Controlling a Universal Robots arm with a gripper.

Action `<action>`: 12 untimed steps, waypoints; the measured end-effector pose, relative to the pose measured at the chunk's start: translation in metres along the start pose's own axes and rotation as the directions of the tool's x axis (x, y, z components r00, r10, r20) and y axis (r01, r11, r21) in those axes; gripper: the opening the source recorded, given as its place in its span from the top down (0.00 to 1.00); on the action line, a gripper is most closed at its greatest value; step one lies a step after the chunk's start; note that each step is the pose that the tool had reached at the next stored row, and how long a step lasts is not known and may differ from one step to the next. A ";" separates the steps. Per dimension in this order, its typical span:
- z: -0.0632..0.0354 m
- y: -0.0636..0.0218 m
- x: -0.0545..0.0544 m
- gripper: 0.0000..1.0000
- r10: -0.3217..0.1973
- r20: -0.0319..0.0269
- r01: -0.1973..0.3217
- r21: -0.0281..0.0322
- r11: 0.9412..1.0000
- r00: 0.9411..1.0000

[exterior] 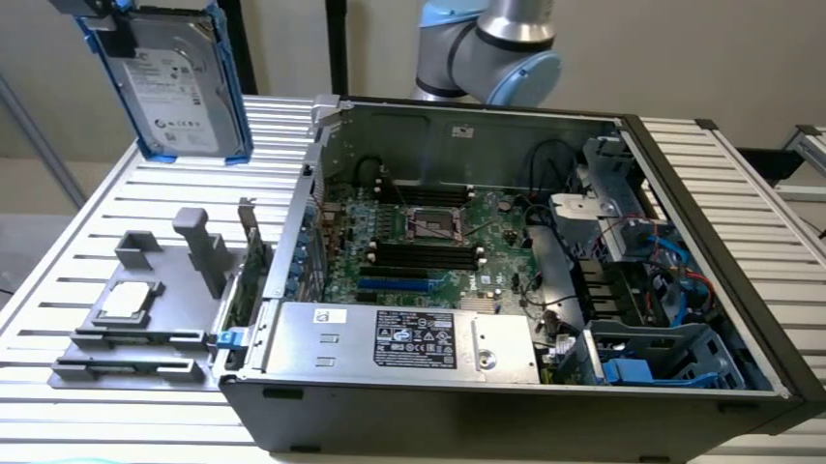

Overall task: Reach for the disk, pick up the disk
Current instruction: 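Pick up the disk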

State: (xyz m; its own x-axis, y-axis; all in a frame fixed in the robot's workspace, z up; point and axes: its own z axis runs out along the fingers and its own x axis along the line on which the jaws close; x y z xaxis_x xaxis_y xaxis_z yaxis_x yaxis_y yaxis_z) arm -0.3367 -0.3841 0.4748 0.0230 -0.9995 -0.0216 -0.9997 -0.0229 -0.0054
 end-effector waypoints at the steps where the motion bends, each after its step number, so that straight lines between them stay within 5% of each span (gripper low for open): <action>1: -0.0019 -0.0047 0.000 0.67 0.000 0.003 0.000 0.000 1.000 1.000; 12: -0.0147 -0.0546 0.005 0.67 0.000 0.033 0.000 0.000 1.000 0.999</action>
State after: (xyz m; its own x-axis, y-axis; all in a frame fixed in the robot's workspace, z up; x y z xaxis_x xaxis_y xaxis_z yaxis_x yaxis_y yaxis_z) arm -0.2820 -0.3881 0.4896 0.0230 -0.9982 -0.0548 -0.9997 -0.0227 -0.0056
